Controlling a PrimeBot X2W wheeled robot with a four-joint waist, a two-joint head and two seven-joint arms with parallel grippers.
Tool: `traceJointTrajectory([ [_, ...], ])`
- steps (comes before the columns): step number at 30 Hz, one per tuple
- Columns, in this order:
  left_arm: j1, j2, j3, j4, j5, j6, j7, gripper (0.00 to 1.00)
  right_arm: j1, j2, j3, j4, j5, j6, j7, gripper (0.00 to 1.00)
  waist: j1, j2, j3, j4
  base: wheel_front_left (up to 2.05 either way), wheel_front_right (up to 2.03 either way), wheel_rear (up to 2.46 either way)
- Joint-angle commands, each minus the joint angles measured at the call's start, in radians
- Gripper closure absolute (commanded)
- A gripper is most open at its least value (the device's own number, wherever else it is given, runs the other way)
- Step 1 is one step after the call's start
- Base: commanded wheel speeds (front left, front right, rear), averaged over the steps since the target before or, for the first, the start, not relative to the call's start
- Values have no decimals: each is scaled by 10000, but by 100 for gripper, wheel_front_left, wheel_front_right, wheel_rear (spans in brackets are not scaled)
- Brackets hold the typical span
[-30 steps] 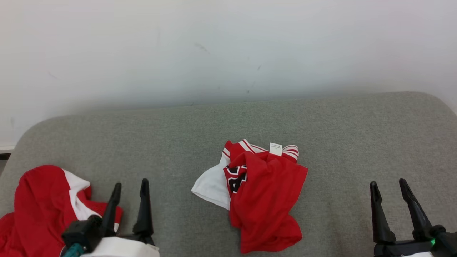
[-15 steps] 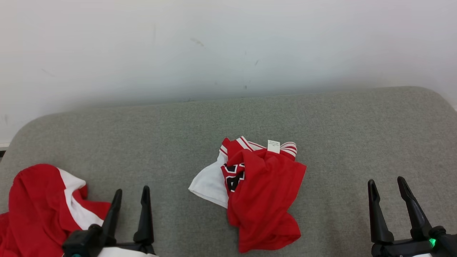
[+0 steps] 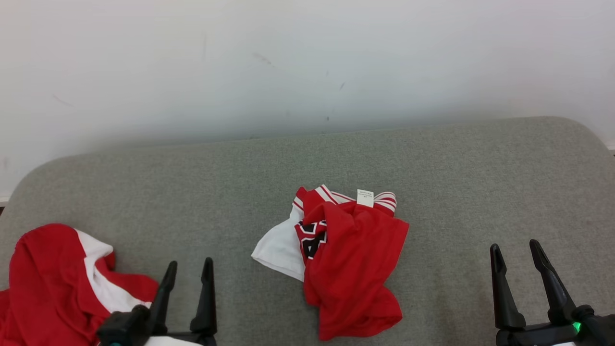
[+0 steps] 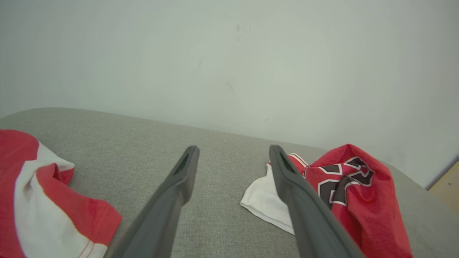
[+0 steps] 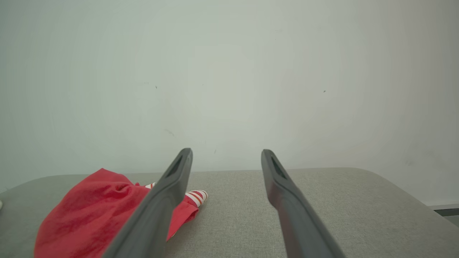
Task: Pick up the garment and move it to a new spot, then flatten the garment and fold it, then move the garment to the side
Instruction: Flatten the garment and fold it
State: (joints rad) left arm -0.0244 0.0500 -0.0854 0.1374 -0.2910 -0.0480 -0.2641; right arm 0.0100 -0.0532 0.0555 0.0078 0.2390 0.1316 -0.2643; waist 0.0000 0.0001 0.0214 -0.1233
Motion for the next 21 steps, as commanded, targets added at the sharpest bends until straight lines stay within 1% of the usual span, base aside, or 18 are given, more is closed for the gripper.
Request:
traceJointTrajectory([
  [1, -59, 20, -28, 42, 107, -33, -5, 0, 0, 12, 4, 64, -48, -18, -1, 0, 0, -1, -11, -8, 0, 0, 0],
  [3, -40, 17, -174, 86, 41, -81, -5, 0, 1, -7, 17, 83, -40, -18, -1, 0, 0, -1, -28, -32, 0, 0, 0],
  [8, -27, 31, -1034, 695, 100, -444, 17, 0, -31, -49, -34, 119, 3, -18, -1, 0, 0, -1, -45, -111, 0, 0, 0],
  [13, -176, 113, -1771, 1176, 102, -662, 327, 0, -45, -39, -86, 106, 4, -18, -1, 0, 0, -1, -13, -220, 0, 0, 0],
  [18, -496, 211, -2841, 1472, -283, -807, 1100, 0, -113, -22, -199, 99, 34, -18, -1, 0, 0, -1, 125, -286, 0, 0, 0],
  [21, -759, 430, -3866, 1463, -576, -829, 1618, 0, -208, -12, -254, 144, 42, -18, -1, 0, 0, -1, 172, -383, 0, 0, 0],
])
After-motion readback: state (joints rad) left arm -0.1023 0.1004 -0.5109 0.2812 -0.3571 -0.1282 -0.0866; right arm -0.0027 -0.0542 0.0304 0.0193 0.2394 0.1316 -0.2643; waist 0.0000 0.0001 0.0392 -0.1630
